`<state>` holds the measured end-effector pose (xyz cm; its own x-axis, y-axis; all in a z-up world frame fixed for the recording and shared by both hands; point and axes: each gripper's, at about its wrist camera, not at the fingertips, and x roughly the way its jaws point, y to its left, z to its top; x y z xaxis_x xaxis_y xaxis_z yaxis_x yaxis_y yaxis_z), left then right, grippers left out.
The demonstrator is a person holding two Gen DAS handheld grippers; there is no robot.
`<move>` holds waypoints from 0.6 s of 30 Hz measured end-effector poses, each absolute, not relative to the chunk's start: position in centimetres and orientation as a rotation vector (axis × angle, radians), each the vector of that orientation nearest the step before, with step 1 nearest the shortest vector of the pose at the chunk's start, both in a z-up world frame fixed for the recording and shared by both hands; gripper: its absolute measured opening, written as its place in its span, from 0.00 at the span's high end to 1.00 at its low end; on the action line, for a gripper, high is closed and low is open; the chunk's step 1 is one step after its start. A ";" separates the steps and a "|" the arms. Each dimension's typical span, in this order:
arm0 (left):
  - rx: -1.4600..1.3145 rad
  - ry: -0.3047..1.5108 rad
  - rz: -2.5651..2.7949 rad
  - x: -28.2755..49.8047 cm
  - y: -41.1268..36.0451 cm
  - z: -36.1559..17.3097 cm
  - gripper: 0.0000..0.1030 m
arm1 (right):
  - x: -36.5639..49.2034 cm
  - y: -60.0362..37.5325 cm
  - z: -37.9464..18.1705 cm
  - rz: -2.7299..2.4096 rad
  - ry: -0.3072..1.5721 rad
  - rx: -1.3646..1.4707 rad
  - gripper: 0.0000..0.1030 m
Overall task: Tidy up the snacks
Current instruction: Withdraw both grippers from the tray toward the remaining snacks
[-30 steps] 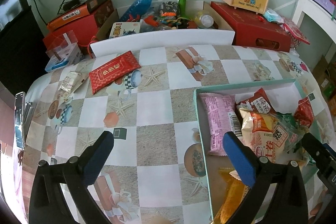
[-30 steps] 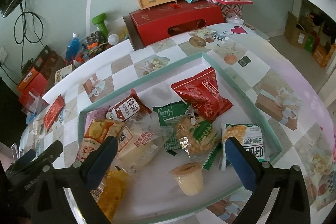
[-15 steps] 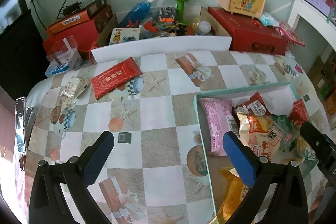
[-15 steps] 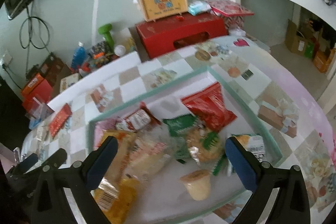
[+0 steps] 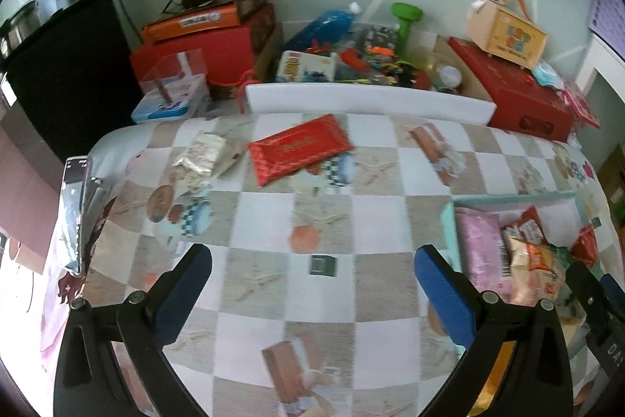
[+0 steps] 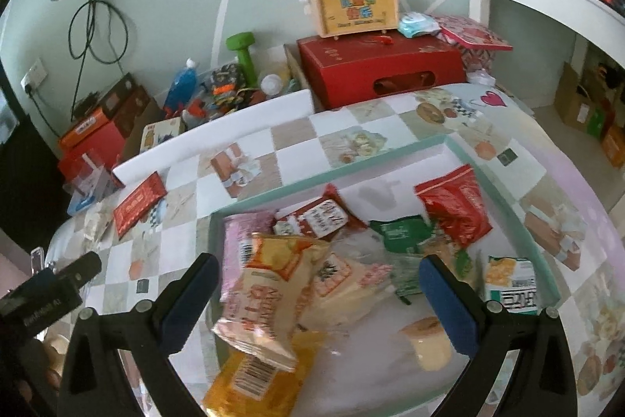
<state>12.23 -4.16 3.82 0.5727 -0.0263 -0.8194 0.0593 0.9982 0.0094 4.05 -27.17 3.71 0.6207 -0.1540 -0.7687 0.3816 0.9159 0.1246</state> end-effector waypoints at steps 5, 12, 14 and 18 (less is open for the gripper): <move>0.006 0.974 -0.024 13.0 -1.5 3.2 0.00 | 5.2 -24.6 3.7 -0.267 0.859 0.250 0.00; -0.030 0.987 0.030 14.1 2.3 2.2 0.00 | 7.0 -20.4 3.8 -0.163 0.865 0.206 0.00; -0.045 0.993 0.047 14.4 3.6 1.8 0.00 | 7.6 -19.2 3.8 -0.133 0.862 0.200 0.00; -0.080 1.008 0.086 14.9 5.8 0.8 0.00 | 8.9 -17.1 3.5 -0.083 0.866 0.201 0.00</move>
<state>14.90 5.79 0.76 0.5308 0.0356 -0.8467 -0.1091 0.9937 -0.0266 8.95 -17.08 3.50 0.6464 0.0090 -0.7630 0.1539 0.9778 0.1419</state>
